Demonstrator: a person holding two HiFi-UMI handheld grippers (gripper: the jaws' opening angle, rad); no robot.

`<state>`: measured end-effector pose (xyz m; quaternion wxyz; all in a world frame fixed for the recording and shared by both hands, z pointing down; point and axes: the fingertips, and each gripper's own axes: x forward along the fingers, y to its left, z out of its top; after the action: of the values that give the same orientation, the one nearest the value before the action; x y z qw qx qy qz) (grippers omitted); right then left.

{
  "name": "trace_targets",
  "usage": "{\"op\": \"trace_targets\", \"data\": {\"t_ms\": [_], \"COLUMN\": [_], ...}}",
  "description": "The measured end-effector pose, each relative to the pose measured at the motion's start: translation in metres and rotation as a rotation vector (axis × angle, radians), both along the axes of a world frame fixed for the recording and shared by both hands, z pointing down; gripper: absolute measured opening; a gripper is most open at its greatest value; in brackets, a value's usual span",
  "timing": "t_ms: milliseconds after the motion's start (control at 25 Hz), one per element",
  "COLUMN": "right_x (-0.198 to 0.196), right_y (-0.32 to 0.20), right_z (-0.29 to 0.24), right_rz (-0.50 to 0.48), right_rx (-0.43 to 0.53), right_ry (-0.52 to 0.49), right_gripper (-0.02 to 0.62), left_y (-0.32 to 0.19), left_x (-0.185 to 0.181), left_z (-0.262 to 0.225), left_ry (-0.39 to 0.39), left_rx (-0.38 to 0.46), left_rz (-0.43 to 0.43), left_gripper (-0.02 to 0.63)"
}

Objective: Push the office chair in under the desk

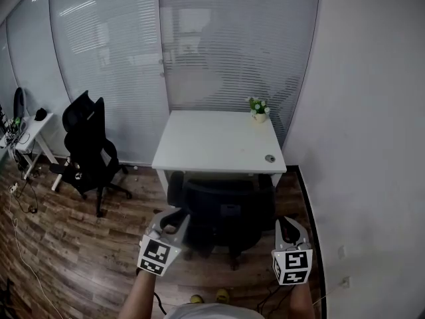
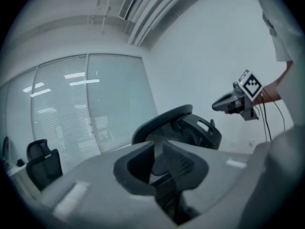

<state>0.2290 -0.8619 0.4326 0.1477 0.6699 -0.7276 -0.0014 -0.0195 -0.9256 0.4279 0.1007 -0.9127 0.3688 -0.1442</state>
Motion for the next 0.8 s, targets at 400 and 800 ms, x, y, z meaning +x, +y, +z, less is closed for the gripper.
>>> {"op": "trace_targets", "data": {"t_ms": [400, 800], "right_x": [-0.007, -0.012], "right_y": [0.008, 0.013], "right_z": [-0.014, -0.026], "right_rz": [0.056, 0.074], "right_rx": [0.031, 0.06], "right_ry": [-0.018, -0.041], "right_gripper": [0.002, 0.002], "left_y": [-0.004, -0.005], "left_x": [-0.02, -0.043], "left_z": [-0.017, -0.03], "left_ry": [0.105, 0.193], "left_rx": [0.02, 0.025], "left_rz": [-0.069, -0.125], "left_gripper": [-0.002, -0.002]}}
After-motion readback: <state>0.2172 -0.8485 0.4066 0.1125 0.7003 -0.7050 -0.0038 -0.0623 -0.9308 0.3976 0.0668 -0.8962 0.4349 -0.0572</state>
